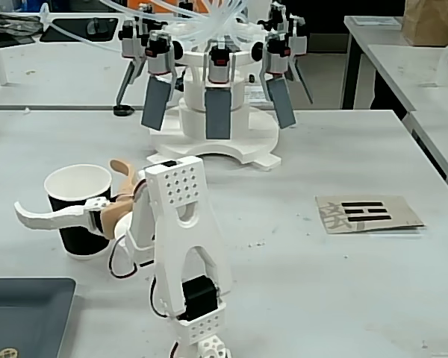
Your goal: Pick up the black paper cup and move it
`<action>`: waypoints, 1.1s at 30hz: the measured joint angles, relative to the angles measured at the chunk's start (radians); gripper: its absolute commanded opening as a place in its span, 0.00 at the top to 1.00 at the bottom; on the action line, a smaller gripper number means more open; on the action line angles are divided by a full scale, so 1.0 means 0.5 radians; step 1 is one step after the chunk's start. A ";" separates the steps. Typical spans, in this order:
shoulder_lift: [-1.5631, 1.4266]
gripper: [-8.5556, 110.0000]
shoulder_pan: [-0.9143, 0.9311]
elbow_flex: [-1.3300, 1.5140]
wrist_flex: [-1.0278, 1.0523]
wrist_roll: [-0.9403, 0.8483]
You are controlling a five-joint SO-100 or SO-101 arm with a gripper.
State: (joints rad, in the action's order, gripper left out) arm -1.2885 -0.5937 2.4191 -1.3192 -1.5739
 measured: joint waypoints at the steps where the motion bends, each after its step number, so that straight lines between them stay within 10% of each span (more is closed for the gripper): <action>1: 0.015 0.47 -0.009 -0.006 0.000 0.000; 33: 0.282 0.64 -0.083 -0.212 0.018 0.058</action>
State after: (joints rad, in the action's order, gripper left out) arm -1.1474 -0.6351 2.3132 -1.3100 -1.5447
